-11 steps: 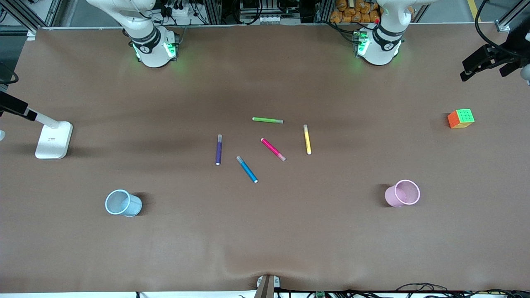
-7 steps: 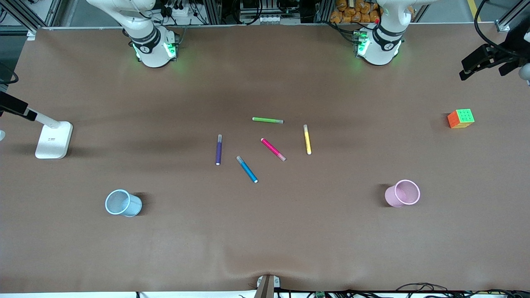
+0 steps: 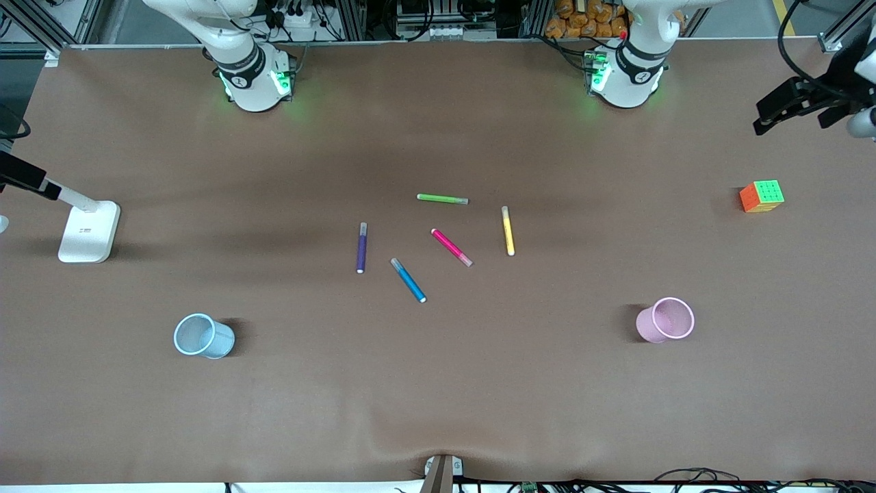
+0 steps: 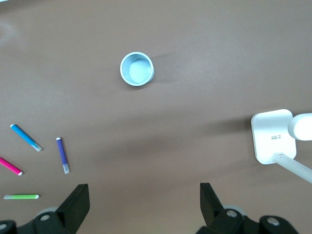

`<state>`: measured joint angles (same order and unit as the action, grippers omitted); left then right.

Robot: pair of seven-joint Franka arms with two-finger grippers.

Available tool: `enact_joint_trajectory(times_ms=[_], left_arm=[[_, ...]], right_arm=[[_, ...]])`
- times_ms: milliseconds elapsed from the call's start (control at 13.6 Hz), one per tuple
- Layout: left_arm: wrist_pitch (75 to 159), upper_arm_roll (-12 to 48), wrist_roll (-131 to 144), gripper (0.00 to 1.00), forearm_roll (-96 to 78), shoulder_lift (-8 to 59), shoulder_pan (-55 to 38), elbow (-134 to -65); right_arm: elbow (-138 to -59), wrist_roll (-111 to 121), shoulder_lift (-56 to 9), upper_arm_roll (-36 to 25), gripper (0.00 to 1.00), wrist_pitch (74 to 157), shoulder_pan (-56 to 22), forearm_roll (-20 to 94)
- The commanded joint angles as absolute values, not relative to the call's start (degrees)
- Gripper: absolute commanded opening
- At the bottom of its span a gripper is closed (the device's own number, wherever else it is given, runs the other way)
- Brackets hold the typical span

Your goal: Place pink and blue markers in matching cups

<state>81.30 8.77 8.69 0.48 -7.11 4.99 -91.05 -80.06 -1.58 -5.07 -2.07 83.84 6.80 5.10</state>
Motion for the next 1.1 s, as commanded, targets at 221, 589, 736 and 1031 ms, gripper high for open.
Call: enact_joint_trajectory(times_ms=[221, 589, 736, 1031], left_arm=[[80.60, 10.02, 9.40, 1.00, -0.17, -6.50, 4.92, -90.26], [80.51, 11.60, 13.36, 1.00, -0.18, -6.59, 4.83, -90.79], [80.68, 13.35, 14.58, 1.00, -0.18, -6.50, 4.83, -91.49], [82.70, 18.18, 21.60, 1.00, -0.26, -4.23, 4.75, -91.58]], right_arm=[[-78.31, -2.20, -5.98, -1.14, 1.00, 83.14, 8.09, 5.71], [-78.31, -2.29, -6.06, -1.14, 1.00, 83.14, 8.17, 5.63], [-78.31, -2.29, -6.06, -1.14, 1.00, 83.14, 8.17, 5.62], [-78.31, -2.29, -6.06, -1.14, 1.00, 83.14, 8.26, 5.62]])
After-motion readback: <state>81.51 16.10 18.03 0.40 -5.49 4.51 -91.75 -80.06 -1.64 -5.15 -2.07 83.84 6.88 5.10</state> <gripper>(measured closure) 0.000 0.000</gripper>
